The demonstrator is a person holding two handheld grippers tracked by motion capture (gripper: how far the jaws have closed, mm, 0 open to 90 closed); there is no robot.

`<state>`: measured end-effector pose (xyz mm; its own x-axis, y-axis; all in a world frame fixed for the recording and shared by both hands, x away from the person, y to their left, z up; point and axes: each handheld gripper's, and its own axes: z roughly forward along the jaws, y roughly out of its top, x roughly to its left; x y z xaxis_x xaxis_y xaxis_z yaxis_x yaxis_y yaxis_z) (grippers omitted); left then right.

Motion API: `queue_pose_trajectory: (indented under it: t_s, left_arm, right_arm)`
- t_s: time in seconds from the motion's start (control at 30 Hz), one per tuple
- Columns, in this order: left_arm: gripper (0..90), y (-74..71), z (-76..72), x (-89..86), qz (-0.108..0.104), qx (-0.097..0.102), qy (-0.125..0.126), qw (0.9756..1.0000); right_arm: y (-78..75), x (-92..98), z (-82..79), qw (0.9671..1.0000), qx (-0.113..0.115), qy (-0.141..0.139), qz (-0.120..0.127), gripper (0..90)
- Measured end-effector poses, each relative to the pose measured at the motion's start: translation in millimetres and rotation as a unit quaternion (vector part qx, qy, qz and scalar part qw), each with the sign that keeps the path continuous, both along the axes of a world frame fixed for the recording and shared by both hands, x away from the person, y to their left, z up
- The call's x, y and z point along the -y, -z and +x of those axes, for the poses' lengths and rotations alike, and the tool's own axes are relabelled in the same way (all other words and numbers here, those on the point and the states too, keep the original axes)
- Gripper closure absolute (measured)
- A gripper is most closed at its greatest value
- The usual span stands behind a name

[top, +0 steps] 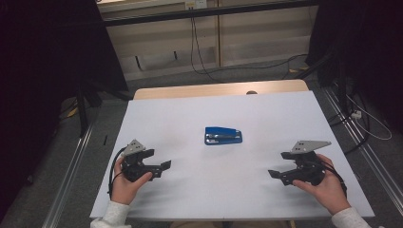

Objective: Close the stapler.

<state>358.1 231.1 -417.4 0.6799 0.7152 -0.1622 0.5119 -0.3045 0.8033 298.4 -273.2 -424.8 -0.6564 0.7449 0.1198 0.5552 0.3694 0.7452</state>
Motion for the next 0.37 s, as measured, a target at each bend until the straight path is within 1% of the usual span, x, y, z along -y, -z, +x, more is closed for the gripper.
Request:
queue_pose_trajectory:
  t_s: [0.1, 0.23, 0.37]
  left_arm:
    - [11.8, 2.6, -5.1, -7.4, 0.000, -0.001, -0.001, 1.0000]
    - [11.8, 4.0, -11.3, -16.3, -0.002, -0.002, -0.009, 1.0000]
    - [10.9, 6.1, -14.0, -20.7, 0.003, 0.001, -0.011, 0.9999]
  right_arm:
    - [0.6, 0.8, -3.2, 1.0000, 0.000, -0.001, -0.002, 15.1]
    - [0.7, 2.6, -6.9, 1.0000, -0.001, 0.000, -0.003, 14.6]
    - [1.1, 4.4, -7.9, 1.0000, -0.001, 0.000, -0.005, 14.1]
